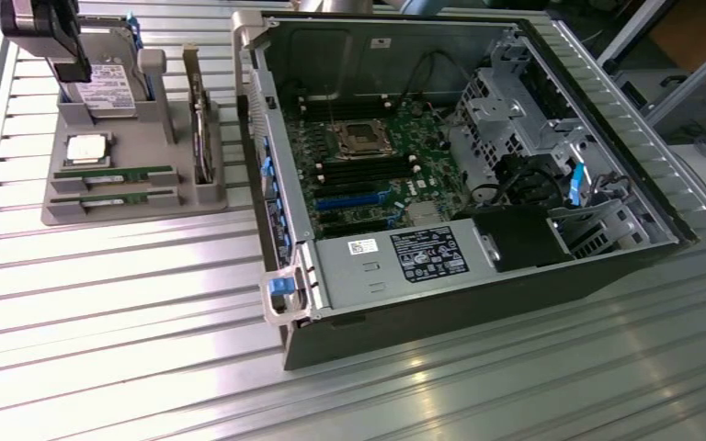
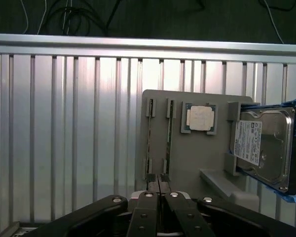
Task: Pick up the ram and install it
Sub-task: 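Pick up the ram and move it above insertion slot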
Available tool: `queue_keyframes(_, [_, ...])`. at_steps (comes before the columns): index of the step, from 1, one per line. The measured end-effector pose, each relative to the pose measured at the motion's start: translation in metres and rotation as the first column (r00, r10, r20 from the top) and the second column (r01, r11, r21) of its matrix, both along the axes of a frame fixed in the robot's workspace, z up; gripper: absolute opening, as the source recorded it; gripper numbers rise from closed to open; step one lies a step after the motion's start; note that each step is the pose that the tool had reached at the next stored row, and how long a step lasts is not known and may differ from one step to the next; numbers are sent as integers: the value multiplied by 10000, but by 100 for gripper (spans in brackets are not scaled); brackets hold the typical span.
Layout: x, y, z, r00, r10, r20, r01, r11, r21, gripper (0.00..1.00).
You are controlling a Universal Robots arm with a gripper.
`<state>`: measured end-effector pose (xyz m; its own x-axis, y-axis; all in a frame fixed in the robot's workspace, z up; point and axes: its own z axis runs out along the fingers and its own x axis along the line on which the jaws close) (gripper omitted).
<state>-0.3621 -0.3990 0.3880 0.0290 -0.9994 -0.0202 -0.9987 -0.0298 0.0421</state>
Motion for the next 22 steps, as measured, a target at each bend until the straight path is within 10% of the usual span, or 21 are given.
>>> queue_keyframes(7, [0, 0, 0, 10000, 0, 0, 0, 10000, 0, 33])
queue_keyframes(22, [0, 0, -210, 10000, 0, 0, 0, 10000, 0, 33])
